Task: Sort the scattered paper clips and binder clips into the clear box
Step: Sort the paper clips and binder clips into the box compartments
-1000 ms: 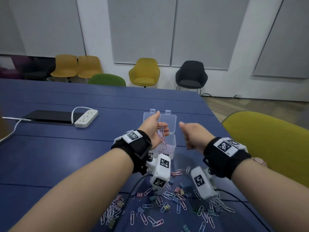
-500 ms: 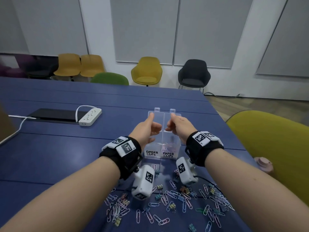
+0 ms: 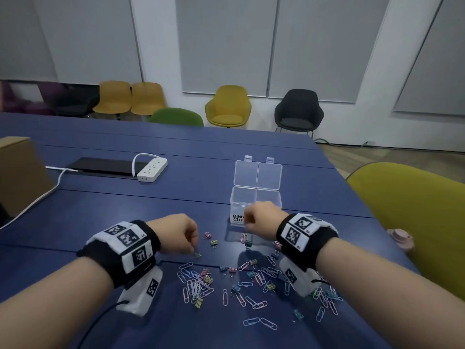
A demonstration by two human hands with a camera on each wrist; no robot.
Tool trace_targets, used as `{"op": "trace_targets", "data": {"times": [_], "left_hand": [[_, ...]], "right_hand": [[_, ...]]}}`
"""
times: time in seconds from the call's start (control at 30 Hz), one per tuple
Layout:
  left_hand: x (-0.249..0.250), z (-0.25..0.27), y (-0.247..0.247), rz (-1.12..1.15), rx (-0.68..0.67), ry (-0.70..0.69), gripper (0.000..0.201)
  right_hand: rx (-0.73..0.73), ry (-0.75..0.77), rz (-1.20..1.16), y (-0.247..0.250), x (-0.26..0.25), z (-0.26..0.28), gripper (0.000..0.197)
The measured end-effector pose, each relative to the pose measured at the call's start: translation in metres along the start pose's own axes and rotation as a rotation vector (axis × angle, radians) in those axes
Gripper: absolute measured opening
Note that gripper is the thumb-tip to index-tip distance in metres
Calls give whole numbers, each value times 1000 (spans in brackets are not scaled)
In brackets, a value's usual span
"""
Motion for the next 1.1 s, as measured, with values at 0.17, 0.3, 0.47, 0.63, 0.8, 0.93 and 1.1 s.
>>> {"op": "trace_targets", "data": {"times": [0.17, 0.3, 0.47, 0.63, 0.8, 0.93, 1.1], "left_hand": [[-12, 0, -14, -132, -45, 78, 22], [-15, -1, -32, -135, -116, 99, 32], [-11, -3, -34, -177, -72, 86, 28], [-6, -5, -36, -214, -45, 59, 19], [-10, -4, -37, -171, -45, 69, 22], [-11, -3, -37, -136, -32, 67, 28], [-13, 1, -37, -120, -2, 55, 25]], "right_hand": [[-230, -117, 282, -32, -11, -7, 29], [-191, -141, 182, -36, -20, -20, 34], [-185, -145, 181, -46, -26, -36, 33], [-292, -103, 326, -63, -26, -42, 31], [-333, -90, 429, -67, -22, -34, 33], [-371, -43, 500, -68, -26, -25, 32], [-366, -56, 412, -67, -28, -12, 15]]}}
Point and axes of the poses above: each hand's wrist, its own z-axis away from the middle knuckle, its own y-axis out of the back of the hand, x = y × z, the point moved 9 cm from there along -z, towards the middle knuckle, and after that the axes turned 2 degrees about -x, right-handed, at the moved point
